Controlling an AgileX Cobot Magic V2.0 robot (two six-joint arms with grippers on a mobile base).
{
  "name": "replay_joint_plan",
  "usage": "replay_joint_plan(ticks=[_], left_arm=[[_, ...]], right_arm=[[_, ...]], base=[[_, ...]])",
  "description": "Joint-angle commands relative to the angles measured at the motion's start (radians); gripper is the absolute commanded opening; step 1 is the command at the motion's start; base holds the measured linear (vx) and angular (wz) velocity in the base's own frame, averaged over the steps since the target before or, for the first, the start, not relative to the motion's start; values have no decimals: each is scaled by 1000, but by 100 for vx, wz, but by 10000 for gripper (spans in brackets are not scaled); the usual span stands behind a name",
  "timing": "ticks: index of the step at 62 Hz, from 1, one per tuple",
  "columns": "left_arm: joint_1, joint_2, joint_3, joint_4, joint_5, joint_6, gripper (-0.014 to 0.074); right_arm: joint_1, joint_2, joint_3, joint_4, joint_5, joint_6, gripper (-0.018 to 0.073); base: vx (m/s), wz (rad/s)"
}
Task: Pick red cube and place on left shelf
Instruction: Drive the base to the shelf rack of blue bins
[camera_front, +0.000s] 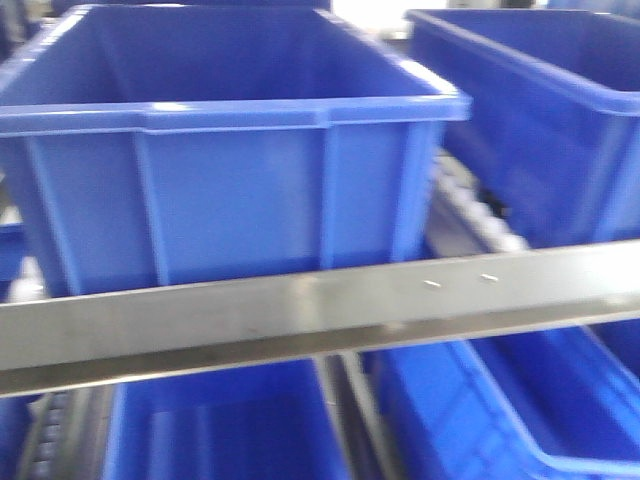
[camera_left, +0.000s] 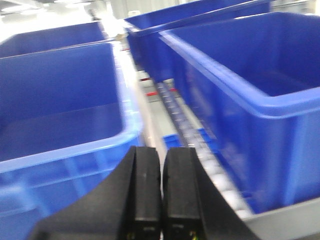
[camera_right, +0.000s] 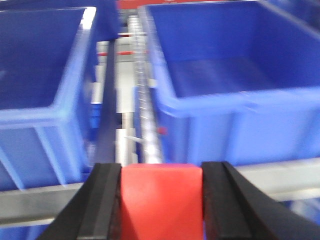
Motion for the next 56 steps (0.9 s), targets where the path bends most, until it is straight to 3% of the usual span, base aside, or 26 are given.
replay_joint_plan(ticks=[1, 31, 56], left_arm=[[-5, 4, 22, -5, -90, 1, 106], [-5, 4, 22, -5, -90, 1, 106], [-5, 4, 22, -5, -90, 1, 106]], right_arm=[[-5, 12, -31, -14, -87, -6, 57], [-5, 12, -31, -14, -87, -6, 57], [-5, 12, -31, -14, -87, -6, 57]], base=[[22, 26], [11, 44], [2, 6]])
